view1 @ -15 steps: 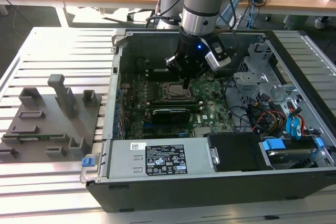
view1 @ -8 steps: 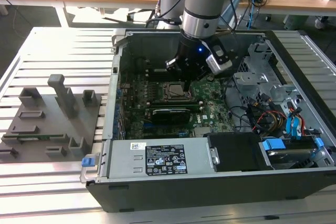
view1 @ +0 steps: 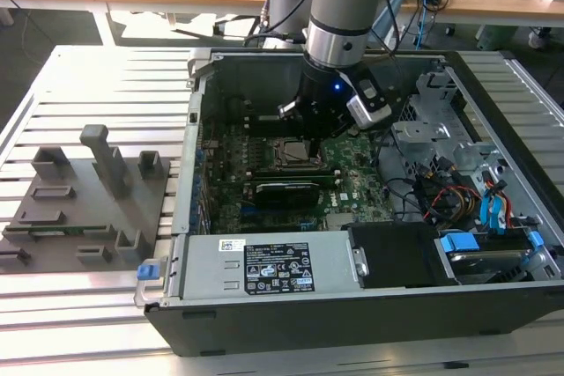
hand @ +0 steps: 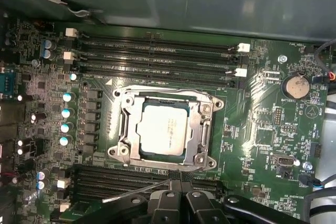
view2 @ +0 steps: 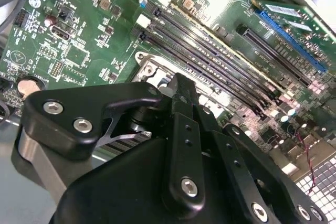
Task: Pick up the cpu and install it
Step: 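Install the second cpu locking lever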
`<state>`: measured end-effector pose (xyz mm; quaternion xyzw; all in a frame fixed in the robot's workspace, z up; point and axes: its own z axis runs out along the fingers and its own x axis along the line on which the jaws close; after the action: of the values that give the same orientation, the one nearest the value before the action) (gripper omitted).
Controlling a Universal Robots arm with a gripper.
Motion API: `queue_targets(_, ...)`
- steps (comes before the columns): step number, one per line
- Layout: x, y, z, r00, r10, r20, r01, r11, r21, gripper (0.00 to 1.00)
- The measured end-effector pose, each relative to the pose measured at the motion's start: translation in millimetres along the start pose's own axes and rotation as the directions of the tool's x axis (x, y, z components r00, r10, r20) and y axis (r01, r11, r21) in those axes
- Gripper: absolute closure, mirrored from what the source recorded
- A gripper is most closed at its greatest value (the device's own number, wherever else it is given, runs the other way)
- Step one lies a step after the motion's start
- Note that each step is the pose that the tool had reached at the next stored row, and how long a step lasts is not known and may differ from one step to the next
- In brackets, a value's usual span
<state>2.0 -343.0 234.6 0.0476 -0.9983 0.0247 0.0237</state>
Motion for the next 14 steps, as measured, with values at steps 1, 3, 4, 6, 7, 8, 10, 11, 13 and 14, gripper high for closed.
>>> queue_targets(1, 0.8, -8.5, 0.5, 1.0, 0.0, 0.0001, 0.0, 1.0, -0.0001, 0.89)
queue_targets(3, 1.7, -18.0, 1.1, 1.0, -0.001, 0.001, 0.001, 0.9999, -0.0113, 0.89)
queue_targets(4, 2.0, -21.0, 1.3, 1.0, -0.002, 0.0041, 0.002, 0.9991, -0.0425, 0.89)
queue_targets(6, 2.7, -27.9, 1.8, 1.0, -0.003, 0.0074, 0.004, 0.9972, -0.0748, 0.89)
queue_targets(7, 3.0, -31.2, 2.0, 1.0, -0.003, 0.0081, 0.004, 0.9966, -0.0817, 0.89)
queue_targets(8, 3.2, -32.8, 2.1, 1.0, -0.004, 0.0087, 0.004, 0.9961, -0.0876, 0.89)
queue_targets(10, 4.5, -35.8, 2.3, 0.9999, -0.005, 0.013, 0.007, 0.9914, -0.1307, 0.89)
queue_targets(11, 5.4, -36.6, 2.5, 0.9999, -0.005, 0.0145, 0.007, 0.9895, -0.1445, 0.89)
queue_targets(13, 7.5, -36.8, 3.1, 0.9999, -0.006, 0.0154, 0.008, 0.988, -0.154, 0.89)
queue_targets(14, 9.2, -36.6, 3.6, 0.9999, -0.006, 0.0159, 0.008, 0.9874, -0.1583, 0.89)
